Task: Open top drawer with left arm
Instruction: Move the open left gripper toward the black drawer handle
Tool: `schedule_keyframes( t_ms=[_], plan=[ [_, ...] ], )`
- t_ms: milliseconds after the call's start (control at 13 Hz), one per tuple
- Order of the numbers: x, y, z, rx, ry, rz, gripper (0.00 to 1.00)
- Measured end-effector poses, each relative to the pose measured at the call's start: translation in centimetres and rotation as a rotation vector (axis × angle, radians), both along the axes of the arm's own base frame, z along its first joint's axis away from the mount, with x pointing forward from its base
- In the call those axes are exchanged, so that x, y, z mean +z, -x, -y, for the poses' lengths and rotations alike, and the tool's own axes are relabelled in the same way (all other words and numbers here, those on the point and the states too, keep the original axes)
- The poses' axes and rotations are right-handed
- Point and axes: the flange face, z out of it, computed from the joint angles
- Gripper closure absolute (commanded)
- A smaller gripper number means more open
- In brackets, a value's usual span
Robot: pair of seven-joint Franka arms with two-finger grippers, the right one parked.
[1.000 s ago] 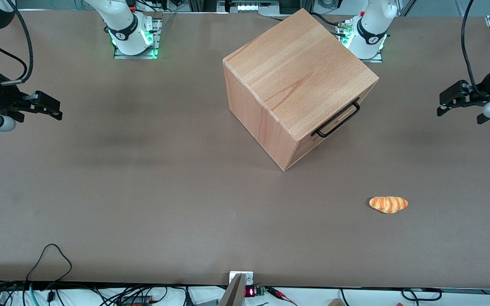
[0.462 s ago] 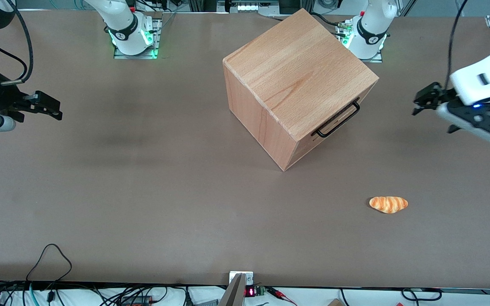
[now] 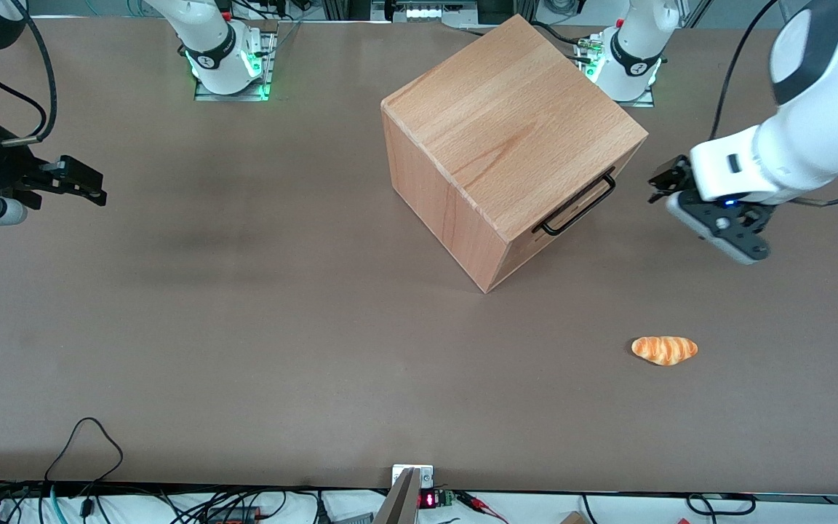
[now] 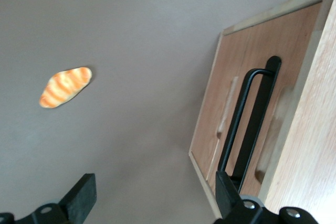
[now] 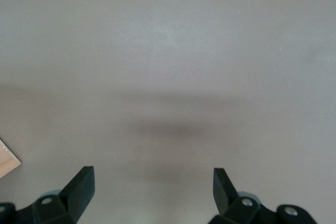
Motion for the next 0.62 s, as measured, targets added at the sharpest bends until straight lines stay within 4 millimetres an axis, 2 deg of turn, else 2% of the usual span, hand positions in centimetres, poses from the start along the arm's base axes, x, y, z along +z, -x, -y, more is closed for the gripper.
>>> schedule_keyframes(
  t_ms=[308,615],
  plan=[
    [-3.5,-0.4,3.0,-0.055,0.012,-0.061,0.0],
    [-6.9,-0.7,4.4,-0.15,0.03,-0.117,0.0]
  ],
)
